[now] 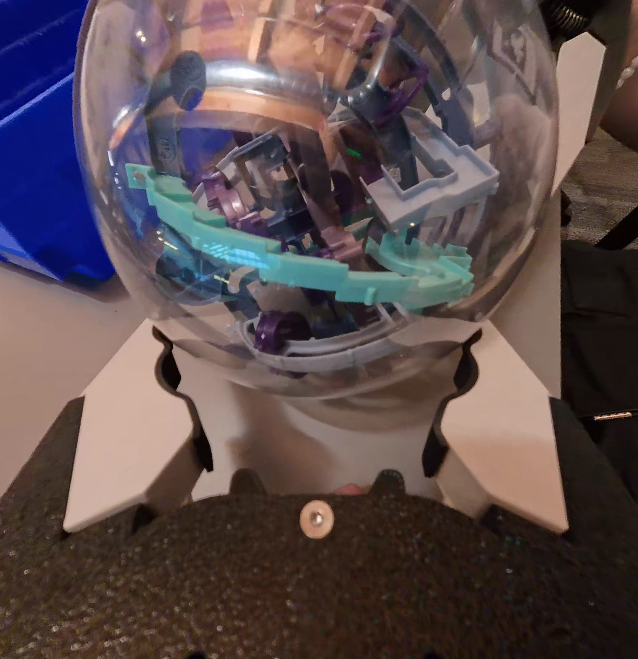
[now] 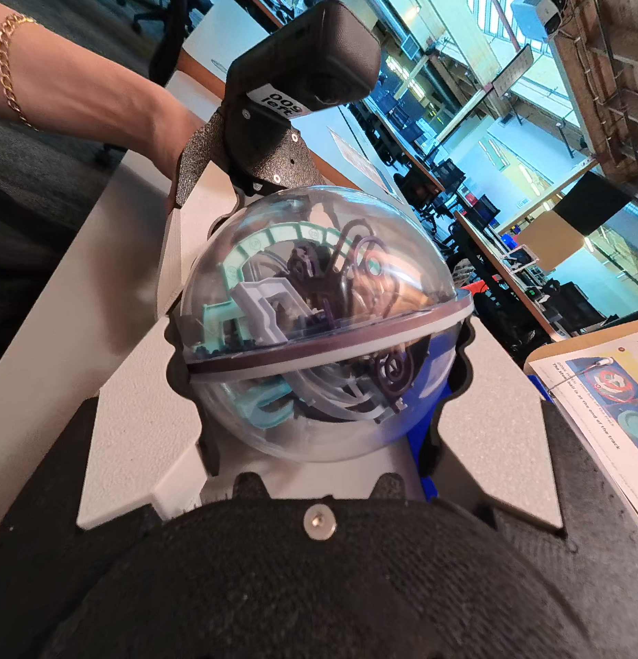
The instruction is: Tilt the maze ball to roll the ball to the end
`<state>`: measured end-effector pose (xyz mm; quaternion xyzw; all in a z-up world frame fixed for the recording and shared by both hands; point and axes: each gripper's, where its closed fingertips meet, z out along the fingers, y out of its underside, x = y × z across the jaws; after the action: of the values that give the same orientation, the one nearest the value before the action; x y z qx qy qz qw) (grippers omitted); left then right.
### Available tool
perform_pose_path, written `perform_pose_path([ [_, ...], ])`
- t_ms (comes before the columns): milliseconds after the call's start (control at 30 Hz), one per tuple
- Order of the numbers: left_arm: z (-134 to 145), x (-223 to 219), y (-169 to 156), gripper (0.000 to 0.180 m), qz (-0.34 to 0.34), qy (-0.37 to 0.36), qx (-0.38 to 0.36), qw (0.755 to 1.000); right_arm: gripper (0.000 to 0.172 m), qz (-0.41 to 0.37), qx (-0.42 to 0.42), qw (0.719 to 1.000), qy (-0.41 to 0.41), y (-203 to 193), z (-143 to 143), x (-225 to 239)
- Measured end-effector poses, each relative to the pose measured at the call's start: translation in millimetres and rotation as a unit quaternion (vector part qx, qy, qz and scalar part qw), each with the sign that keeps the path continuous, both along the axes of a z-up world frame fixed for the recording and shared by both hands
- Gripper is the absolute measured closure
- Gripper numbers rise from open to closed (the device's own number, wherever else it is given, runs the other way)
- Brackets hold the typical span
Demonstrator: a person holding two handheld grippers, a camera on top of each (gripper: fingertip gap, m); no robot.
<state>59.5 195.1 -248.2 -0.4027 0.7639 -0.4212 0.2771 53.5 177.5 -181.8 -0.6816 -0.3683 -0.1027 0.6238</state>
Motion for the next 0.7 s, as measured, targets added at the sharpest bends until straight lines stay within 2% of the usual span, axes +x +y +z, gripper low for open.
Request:
perform_pose_path([
  [167, 4.5, -1.4, 2.1, 0.028, -0.003, -0.012, -0.011, 1.000, 0.025, 0.000, -0.001, 1.000, -0.008, -0.9, -1.8, 1.6],
  [333, -0.3, 0.6, 2.8, 0.023, 0.003, -0.007, 0.011, 1.000, 0.025, 0.007, 0.016, 0.999, -0.027, 0.1, -0.4, -4.2],
  [467, 0.9, 5.7, 6.5, 0.024, 0.011, -0.048, 0.070, 0.996, 0.026, 0.012, 0.048, 0.993, -0.109, -2.0, 1.0, -7.6],
  [700, 1.1, 12.1, 14.1, 0.026, 0.030, -0.086, 0.133, 0.987, 0.026, 0.006, 0.068, 0.980, -0.187, -2.7, -1.1, -6.9],
])
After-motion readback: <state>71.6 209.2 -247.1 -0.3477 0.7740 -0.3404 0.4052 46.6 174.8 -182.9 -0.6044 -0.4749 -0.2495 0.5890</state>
